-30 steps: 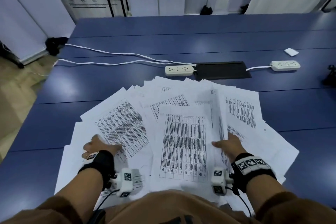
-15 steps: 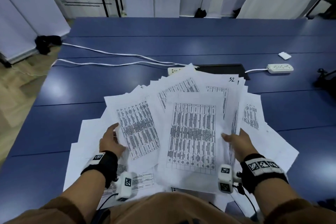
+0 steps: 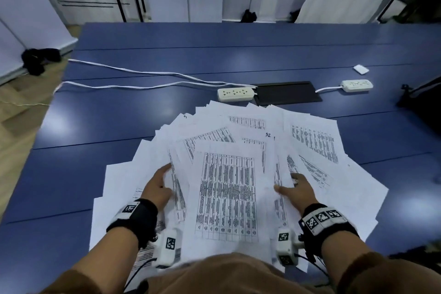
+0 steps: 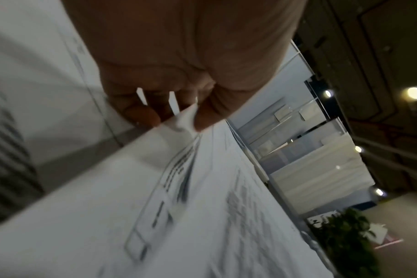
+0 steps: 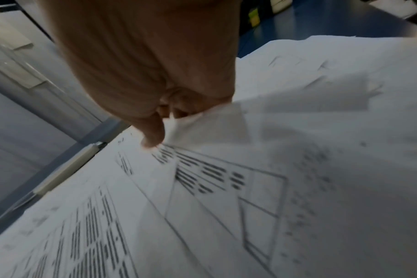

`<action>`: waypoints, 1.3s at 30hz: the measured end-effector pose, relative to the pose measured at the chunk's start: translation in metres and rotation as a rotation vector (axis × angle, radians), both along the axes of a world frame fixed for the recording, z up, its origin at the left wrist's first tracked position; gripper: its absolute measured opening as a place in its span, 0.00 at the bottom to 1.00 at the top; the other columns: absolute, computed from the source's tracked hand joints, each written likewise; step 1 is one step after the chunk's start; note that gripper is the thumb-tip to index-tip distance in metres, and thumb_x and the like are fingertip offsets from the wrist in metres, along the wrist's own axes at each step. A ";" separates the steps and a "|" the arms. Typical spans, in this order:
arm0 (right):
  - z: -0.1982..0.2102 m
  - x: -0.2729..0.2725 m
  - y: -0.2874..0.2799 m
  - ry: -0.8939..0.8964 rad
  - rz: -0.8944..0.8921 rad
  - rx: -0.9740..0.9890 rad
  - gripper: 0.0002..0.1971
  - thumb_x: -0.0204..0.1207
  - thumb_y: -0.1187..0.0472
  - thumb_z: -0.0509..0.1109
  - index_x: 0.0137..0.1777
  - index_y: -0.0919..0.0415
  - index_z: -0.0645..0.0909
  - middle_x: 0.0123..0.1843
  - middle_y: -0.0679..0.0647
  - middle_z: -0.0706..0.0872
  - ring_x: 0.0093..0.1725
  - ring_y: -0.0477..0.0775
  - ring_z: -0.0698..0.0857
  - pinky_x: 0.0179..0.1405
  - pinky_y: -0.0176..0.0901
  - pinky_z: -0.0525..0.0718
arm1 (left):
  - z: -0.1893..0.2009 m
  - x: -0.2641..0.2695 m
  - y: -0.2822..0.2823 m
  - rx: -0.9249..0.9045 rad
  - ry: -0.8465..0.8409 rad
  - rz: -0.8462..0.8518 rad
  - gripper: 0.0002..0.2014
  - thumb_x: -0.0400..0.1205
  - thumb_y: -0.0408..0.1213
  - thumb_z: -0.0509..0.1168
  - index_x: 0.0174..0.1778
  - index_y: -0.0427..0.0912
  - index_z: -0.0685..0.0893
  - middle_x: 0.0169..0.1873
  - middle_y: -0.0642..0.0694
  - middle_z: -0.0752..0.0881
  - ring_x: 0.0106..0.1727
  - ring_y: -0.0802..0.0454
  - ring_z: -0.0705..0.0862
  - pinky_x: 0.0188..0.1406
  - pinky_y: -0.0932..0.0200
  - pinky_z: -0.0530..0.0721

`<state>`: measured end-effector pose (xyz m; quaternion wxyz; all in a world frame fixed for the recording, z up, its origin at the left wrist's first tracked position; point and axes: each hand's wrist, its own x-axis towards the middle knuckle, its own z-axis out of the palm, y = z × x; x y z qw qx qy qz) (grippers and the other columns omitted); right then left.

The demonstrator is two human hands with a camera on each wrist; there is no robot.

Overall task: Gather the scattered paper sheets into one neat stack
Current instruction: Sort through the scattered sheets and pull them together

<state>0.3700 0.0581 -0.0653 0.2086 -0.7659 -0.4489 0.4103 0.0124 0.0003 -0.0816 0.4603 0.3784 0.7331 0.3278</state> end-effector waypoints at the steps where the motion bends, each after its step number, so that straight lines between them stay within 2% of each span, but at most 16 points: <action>1: 0.000 -0.002 -0.001 -0.014 0.019 0.006 0.31 0.75 0.63 0.76 0.76 0.66 0.69 0.74 0.64 0.77 0.73 0.64 0.75 0.74 0.53 0.71 | -0.001 0.004 0.001 0.008 -0.071 0.015 0.39 0.75 0.14 0.59 0.80 0.50 0.62 0.77 0.33 0.70 0.67 0.49 0.75 0.65 0.66 0.73; 3: -0.002 -0.012 -0.005 -0.012 0.100 -0.032 0.26 0.83 0.65 0.65 0.80 0.67 0.64 0.80 0.63 0.70 0.79 0.62 0.70 0.78 0.49 0.65 | -0.002 0.016 0.005 0.019 -0.192 0.059 0.42 0.80 0.21 0.63 0.83 0.53 0.49 0.83 0.42 0.59 0.79 0.46 0.66 0.78 0.53 0.63; 5: -0.006 -0.023 -0.008 -0.019 0.179 -0.104 0.26 0.86 0.65 0.59 0.83 0.67 0.60 0.84 0.60 0.63 0.83 0.59 0.62 0.82 0.47 0.59 | -0.001 0.035 0.010 -0.009 -0.185 0.025 0.42 0.83 0.28 0.64 0.84 0.45 0.42 0.83 0.47 0.53 0.84 0.48 0.55 0.79 0.56 0.55; 9: -0.014 -0.027 -0.003 0.038 0.164 -0.190 0.22 0.87 0.64 0.55 0.81 0.65 0.64 0.80 0.62 0.69 0.79 0.60 0.68 0.77 0.48 0.65 | 0.003 0.059 0.019 -0.022 -0.015 -0.126 0.32 0.82 0.24 0.62 0.82 0.35 0.57 0.75 0.48 0.67 0.79 0.46 0.66 0.70 0.67 0.59; 11: -0.015 -0.017 0.007 0.101 0.064 -0.184 0.16 0.86 0.56 0.54 0.61 0.49 0.84 0.57 0.62 0.85 0.52 0.55 0.83 0.57 0.47 0.76 | 0.000 0.056 0.023 -0.066 0.093 -0.114 0.29 0.80 0.21 0.61 0.78 0.33 0.64 0.74 0.42 0.72 0.75 0.43 0.71 0.71 0.63 0.64; 13: -0.012 -0.009 0.017 0.228 -0.084 -0.188 0.22 0.86 0.46 0.52 0.38 0.53 0.81 0.30 0.53 0.84 0.27 0.49 0.81 0.40 0.44 0.77 | -0.001 0.053 0.024 -0.102 0.171 -0.140 0.28 0.79 0.22 0.60 0.77 0.33 0.66 0.73 0.37 0.75 0.73 0.41 0.74 0.71 0.57 0.68; 14: -0.008 -0.009 0.019 0.293 -0.110 -0.206 0.24 0.87 0.42 0.50 0.43 0.54 0.81 0.33 0.53 0.87 0.31 0.51 0.85 0.41 0.47 0.81 | -0.003 0.054 0.024 -0.125 0.185 -0.175 0.29 0.79 0.22 0.61 0.77 0.34 0.66 0.73 0.36 0.75 0.72 0.41 0.74 0.70 0.57 0.69; 15: -0.003 -0.011 0.022 0.297 -0.062 -0.231 0.28 0.86 0.38 0.47 0.57 0.57 0.82 0.50 0.57 0.90 0.47 0.57 0.89 0.51 0.52 0.83 | -0.001 0.057 0.022 -0.135 0.185 -0.225 0.29 0.79 0.22 0.61 0.78 0.36 0.66 0.72 0.37 0.76 0.71 0.41 0.75 0.68 0.56 0.70; 16: 0.004 -0.014 0.022 0.257 0.005 -0.236 0.32 0.85 0.37 0.46 0.72 0.60 0.74 0.68 0.59 0.82 0.66 0.62 0.82 0.63 0.56 0.80 | -0.002 0.063 0.022 -0.146 0.173 -0.277 0.30 0.79 0.22 0.61 0.78 0.38 0.66 0.71 0.38 0.77 0.70 0.42 0.76 0.66 0.57 0.71; 18: 0.010 -0.022 0.023 0.262 0.103 -0.198 0.33 0.86 0.43 0.50 0.82 0.67 0.58 0.81 0.62 0.66 0.80 0.66 0.67 0.75 0.59 0.69 | 0.000 0.076 0.022 -0.165 0.168 -0.358 0.29 0.80 0.23 0.61 0.78 0.41 0.66 0.70 0.41 0.78 0.68 0.43 0.77 0.64 0.57 0.73; 22: -0.005 -0.017 0.034 0.304 0.138 -0.114 0.25 0.83 0.55 0.67 0.75 0.66 0.68 0.69 0.62 0.78 0.72 0.64 0.76 0.67 0.55 0.74 | -0.001 0.077 0.029 -0.192 0.188 -0.328 0.26 0.80 0.26 0.61 0.76 0.40 0.70 0.65 0.38 0.81 0.63 0.42 0.79 0.61 0.54 0.75; 26: -0.023 0.001 0.052 0.192 -0.036 0.030 0.15 0.81 0.64 0.68 0.65 0.64 0.72 0.48 0.58 0.82 0.41 0.56 0.80 0.46 0.49 0.77 | -0.009 0.061 0.035 -0.056 0.075 0.001 0.34 0.75 0.23 0.71 0.76 0.37 0.66 0.68 0.35 0.79 0.69 0.39 0.78 0.68 0.48 0.75; 29: -0.024 -0.003 0.060 0.155 0.102 0.002 0.17 0.84 0.64 0.61 0.72 0.64 0.71 0.59 0.61 0.82 0.56 0.60 0.82 0.59 0.51 0.78 | -0.007 0.073 0.048 -0.038 0.061 0.121 0.34 0.81 0.27 0.65 0.82 0.40 0.58 0.80 0.39 0.66 0.80 0.41 0.66 0.80 0.48 0.63; 32: -0.019 -0.014 0.063 0.096 0.259 -0.004 0.23 0.83 0.68 0.57 0.78 0.60 0.68 0.73 0.57 0.77 0.72 0.60 0.76 0.71 0.49 0.72 | -0.007 0.084 0.060 -0.064 0.167 0.051 0.30 0.85 0.25 0.54 0.84 0.43 0.58 0.82 0.44 0.63 0.82 0.45 0.61 0.80 0.57 0.57; 37: -0.012 -0.003 0.078 0.086 0.353 -0.130 0.09 0.82 0.68 0.58 0.55 0.60 0.78 0.48 0.57 0.83 0.48 0.57 0.82 0.49 0.45 0.81 | -0.010 0.081 0.067 -0.058 0.229 -0.018 0.26 0.84 0.24 0.53 0.79 0.43 0.69 0.75 0.41 0.74 0.76 0.42 0.72 0.76 0.57 0.66; 39: -0.014 0.005 0.084 0.120 0.289 -0.117 0.09 0.83 0.67 0.58 0.56 0.60 0.79 0.53 0.61 0.84 0.49 0.59 0.83 0.50 0.48 0.83 | -0.013 0.075 0.066 -0.051 0.277 0.007 0.24 0.85 0.26 0.53 0.79 0.43 0.70 0.74 0.39 0.76 0.74 0.41 0.75 0.75 0.54 0.70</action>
